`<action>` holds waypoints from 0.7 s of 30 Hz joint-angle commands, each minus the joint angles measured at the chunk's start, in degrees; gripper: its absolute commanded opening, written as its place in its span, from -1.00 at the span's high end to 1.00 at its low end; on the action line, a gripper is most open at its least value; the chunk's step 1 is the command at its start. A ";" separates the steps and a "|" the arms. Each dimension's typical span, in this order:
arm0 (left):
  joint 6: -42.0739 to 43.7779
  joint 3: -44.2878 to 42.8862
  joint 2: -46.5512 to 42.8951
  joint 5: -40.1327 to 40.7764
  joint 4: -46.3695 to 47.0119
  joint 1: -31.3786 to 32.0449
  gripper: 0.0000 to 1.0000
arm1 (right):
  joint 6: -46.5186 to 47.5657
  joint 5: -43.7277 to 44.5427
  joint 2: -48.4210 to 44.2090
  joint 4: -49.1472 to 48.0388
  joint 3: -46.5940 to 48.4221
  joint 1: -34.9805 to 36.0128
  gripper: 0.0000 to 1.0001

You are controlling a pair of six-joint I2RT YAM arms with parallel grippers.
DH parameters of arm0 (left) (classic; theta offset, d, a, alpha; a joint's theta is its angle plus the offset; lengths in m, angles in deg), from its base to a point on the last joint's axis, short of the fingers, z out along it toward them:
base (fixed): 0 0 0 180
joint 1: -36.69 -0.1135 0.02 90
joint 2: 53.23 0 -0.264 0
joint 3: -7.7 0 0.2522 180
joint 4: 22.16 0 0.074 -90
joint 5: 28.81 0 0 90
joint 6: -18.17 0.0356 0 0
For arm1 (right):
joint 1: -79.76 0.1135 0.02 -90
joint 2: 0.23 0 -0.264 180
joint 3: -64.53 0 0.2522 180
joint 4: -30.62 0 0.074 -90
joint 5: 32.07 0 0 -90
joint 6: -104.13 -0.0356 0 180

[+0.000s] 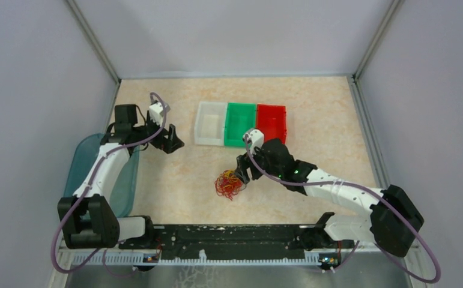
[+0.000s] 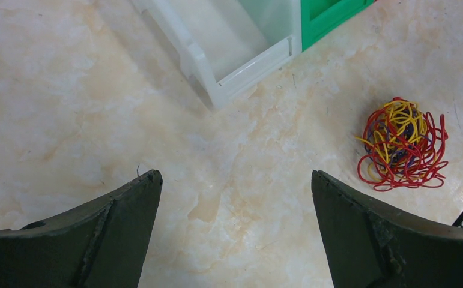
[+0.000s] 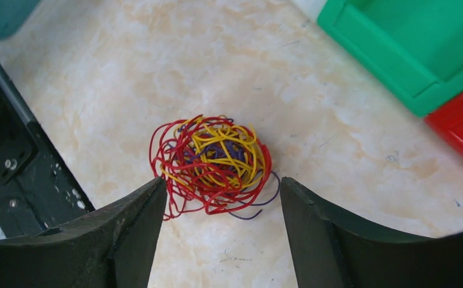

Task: Untangle the cables

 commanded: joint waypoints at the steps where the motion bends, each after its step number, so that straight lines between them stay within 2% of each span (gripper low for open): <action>1: 1.79 0.25 -2.19 -2.56 -2.33 -0.06 -1.00 | 2.59 -6.63 2.81 -3.01 0.15 1.01 -0.33; 5: 1.86 0.21 -3.31 -3.13 -2.90 -0.08 -1.00 | 3.59 -8.75 5.84 -3.37 1.21 1.17 -0.24; 10: 1.97 0.08 -4.42 -3.52 -3.02 -0.08 -1.00 | 4.89 -9.45 8.90 -5.93 1.58 1.17 -0.02; 15: 2.08 0.00 -5.19 -3.89 -3.27 -0.07 -1.00 | 6.12 -10.66 12.70 -6.38 3.46 1.17 0.09; 19: 2.56 -0.10 -5.71 -4.08 -3.86 -0.11 -1.00 | 6.49 -11.32 13.78 -6.86 4.06 1.11 0.18; 21: 2.85 -0.01 -5.90 -4.09 -3.96 -0.11 -1.00 | 6.32 -11.97 13.53 -6.98 4.16 1.14 0.29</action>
